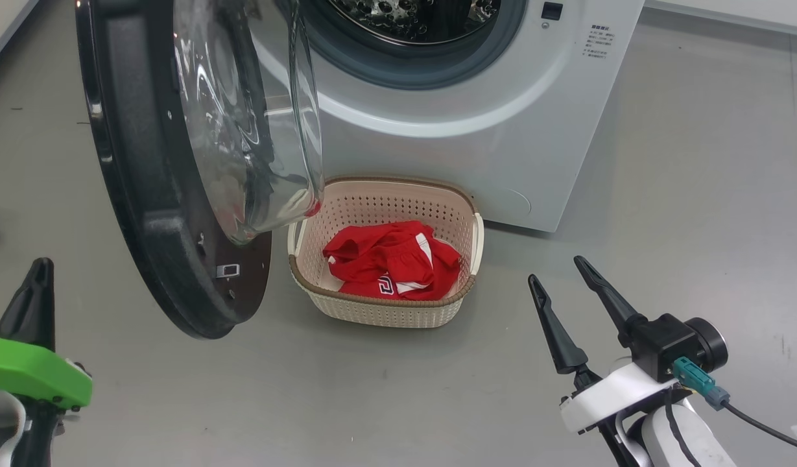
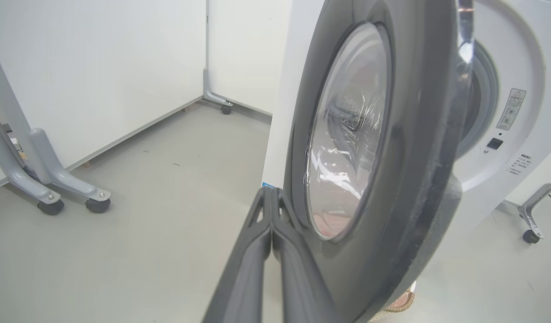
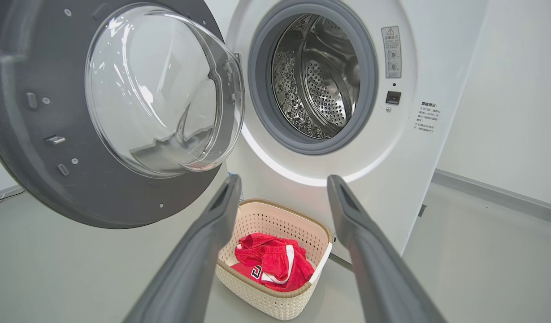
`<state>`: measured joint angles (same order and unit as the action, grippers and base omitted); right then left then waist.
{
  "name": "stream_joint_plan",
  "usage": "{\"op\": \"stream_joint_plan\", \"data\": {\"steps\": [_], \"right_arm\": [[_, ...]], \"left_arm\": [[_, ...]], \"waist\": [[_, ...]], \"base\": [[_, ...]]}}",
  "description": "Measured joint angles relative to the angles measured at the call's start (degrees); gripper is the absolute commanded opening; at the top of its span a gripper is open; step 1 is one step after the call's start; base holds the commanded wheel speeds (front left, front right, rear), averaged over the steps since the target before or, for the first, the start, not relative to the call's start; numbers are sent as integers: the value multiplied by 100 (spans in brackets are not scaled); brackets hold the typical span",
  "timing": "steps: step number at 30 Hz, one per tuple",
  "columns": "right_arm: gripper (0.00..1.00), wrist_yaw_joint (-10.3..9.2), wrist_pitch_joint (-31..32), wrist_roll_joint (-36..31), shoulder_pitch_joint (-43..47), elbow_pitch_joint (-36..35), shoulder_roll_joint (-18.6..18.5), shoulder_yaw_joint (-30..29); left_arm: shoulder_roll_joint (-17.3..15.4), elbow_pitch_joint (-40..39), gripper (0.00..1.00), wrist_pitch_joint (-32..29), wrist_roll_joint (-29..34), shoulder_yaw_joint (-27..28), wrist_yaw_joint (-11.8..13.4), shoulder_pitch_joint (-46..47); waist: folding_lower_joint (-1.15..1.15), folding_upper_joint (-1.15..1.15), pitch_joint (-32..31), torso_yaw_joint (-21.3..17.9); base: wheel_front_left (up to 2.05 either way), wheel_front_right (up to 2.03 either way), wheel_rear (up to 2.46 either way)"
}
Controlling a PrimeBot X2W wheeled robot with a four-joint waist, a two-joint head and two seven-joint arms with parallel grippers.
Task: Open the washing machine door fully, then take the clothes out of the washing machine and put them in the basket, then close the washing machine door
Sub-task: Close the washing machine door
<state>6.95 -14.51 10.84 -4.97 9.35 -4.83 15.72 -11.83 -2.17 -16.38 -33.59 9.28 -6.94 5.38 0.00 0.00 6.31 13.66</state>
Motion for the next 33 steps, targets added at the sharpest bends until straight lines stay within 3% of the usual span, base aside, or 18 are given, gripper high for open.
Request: {"op": "stream_joint_plan", "data": {"steps": [9,24,25,26,27,33], "right_arm": [[100,1,0,0,86,0,35,24],[100,1,0,-1,167,-7,78,43],[100,1,0,0,175,-7,78,37],[100,1,0,0,177,-8,79,32],[100,1,0,0,177,-8,80,26],[100,1,0,0,182,-24,87,11]], "left_arm": [[32,-5,0,1393,458,-147,0,-356],[13,452,0,2470,809,-577,0,-621],[13,487,13,2513,809,-594,0,-628],[14,525,47,2553,809,-603,0,-634],[15,554,100,2580,809,-597,0,-641],[43,727,100,2731,757,-609,0,-659]], "waist": [[0,0,-84,-7],[0,0,-132,-53],[0,0,-129,-54],[0,0,-126,-54],[0,0,-122,-54],[0,0,-102,-52]], "base": [[0,0,0],[0,0,0],[0,0,0],[0,0,0],[0,0,0],[0,0,0]]}}
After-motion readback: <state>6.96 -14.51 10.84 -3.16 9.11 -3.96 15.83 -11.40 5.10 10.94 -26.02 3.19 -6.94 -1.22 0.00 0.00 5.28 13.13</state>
